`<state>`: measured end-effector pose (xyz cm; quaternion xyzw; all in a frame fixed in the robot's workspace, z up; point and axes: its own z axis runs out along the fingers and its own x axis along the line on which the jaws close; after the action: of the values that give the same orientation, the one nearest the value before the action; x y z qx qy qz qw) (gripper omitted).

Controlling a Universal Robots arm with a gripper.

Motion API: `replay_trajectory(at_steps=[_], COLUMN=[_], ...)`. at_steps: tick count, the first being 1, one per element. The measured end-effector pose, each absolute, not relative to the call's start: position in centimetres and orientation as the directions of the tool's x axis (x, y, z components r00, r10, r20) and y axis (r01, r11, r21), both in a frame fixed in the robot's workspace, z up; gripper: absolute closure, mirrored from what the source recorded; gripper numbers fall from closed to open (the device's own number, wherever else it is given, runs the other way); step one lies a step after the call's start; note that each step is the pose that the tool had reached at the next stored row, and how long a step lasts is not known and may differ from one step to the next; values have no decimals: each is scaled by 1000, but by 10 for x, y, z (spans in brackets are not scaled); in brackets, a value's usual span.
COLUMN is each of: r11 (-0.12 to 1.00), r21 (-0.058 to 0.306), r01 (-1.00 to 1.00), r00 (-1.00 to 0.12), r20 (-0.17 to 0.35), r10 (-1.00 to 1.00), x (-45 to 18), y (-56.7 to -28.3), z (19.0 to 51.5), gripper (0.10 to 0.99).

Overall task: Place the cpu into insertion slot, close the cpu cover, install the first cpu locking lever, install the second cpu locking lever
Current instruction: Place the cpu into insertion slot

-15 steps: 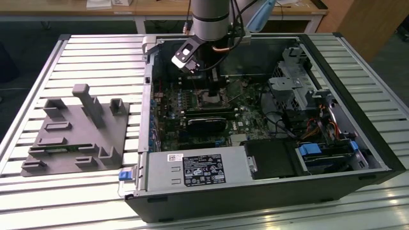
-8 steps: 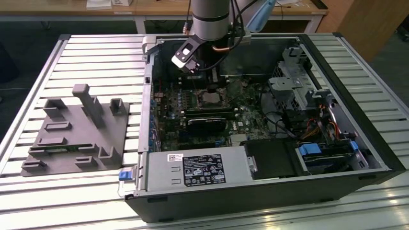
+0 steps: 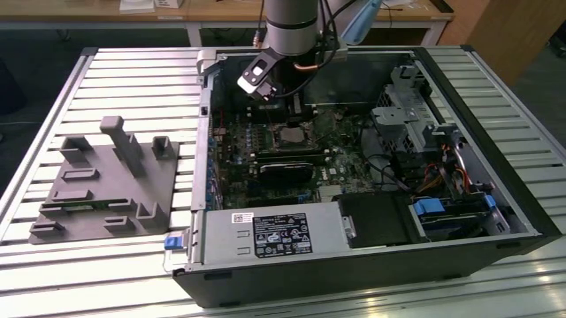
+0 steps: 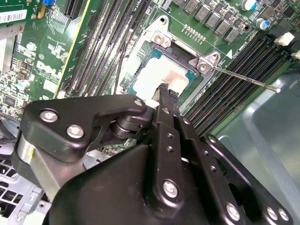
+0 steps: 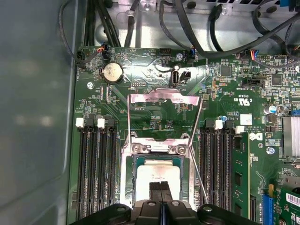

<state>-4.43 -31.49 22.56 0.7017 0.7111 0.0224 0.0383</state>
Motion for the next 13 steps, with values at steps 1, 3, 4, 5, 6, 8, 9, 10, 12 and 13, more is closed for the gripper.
replay_trajectory(at_steps=[1,3,4,5,6,8,9,10,12,13], r11=[14,14,14,14,14,14,14,14,13,13], r21=[85,83,83,83,82,82,83,82,83,82], r01=[996,996,996,996,997,996,996,997,996,997], r00=[-12,-12,-12,-12,-12,-12,-12,-12,-11,-11], r20=[-23,-23,-23,-23,-23,-23,-23,-23,-23,-23], r10=[1000,1000,1000,1000,1000,1000,1000,1000,1000,1000], x=[-43,-40,-39,-39,-39,-39,-39,-39,-39,-39], y=[-315,-315,-315,-315,-315,-315,-315,-315,-315,-315], z=[226,226,226,226,226,229,232,235,241,243], gripper=[980,980,980,980,980,980,980,980,980,980])
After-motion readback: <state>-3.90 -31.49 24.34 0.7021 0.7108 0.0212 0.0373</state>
